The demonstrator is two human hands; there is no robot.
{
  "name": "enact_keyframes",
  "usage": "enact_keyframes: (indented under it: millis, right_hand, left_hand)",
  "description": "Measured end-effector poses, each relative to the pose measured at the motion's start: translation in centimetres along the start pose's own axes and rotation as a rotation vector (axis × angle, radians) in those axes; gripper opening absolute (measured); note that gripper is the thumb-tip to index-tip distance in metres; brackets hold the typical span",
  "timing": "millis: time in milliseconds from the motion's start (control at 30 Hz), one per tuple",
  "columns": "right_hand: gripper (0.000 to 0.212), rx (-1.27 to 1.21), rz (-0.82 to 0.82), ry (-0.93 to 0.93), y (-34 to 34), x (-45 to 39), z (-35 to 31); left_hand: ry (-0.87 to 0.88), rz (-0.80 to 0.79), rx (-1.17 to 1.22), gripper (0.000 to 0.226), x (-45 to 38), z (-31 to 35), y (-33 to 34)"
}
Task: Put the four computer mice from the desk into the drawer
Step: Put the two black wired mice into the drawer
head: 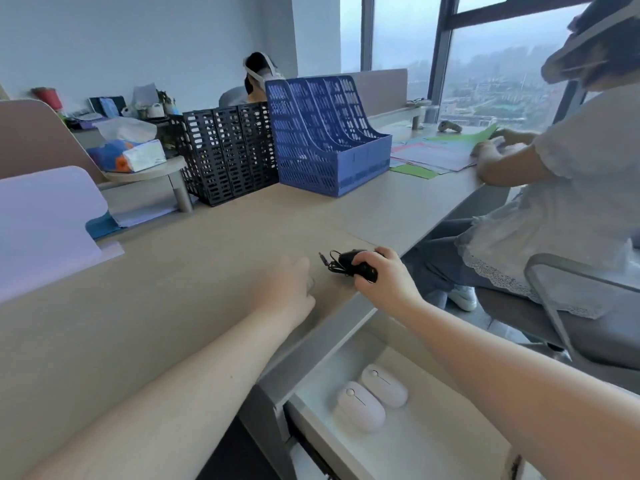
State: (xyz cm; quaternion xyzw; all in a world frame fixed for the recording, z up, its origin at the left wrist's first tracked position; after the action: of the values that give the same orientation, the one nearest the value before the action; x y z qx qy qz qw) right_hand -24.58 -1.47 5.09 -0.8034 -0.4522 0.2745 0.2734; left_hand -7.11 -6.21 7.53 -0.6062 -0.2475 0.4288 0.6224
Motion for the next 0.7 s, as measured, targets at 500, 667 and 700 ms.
enact_keyframes:
  millis: [500,667,700]
  right_hand:
    - [0.031,0.167,-0.225,0.15,-4.2,14.3,12.4]
    - [0.032,0.266,-0.357,0.231,-2.5,15.6,16.3]
    - [0.031,0.285,-0.381,0.24,-2.1,15.6,16.8]
  left_hand:
    - [0.175,-0.289,-0.038,0.041,13.4,14.7,8.8]
    - [0.11,-0.406,-0.038,0.04,14.5,15.0,14.1]
    - [0.102,-0.429,-0.038,0.041,14.7,15.1,14.9]
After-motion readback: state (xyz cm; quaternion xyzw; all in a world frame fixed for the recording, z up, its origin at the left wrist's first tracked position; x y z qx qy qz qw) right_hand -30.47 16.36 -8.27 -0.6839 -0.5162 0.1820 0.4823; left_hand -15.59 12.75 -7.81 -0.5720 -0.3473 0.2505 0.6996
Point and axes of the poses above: each hand's wrist, its own x-axis away from the middle knuckle, its own y-axis out of the palm, z = x × y, the point moved 5 cm from there along -x, towards the middle knuckle, and after that the axes turned 5 degrees about y, right-handed, at the moved point
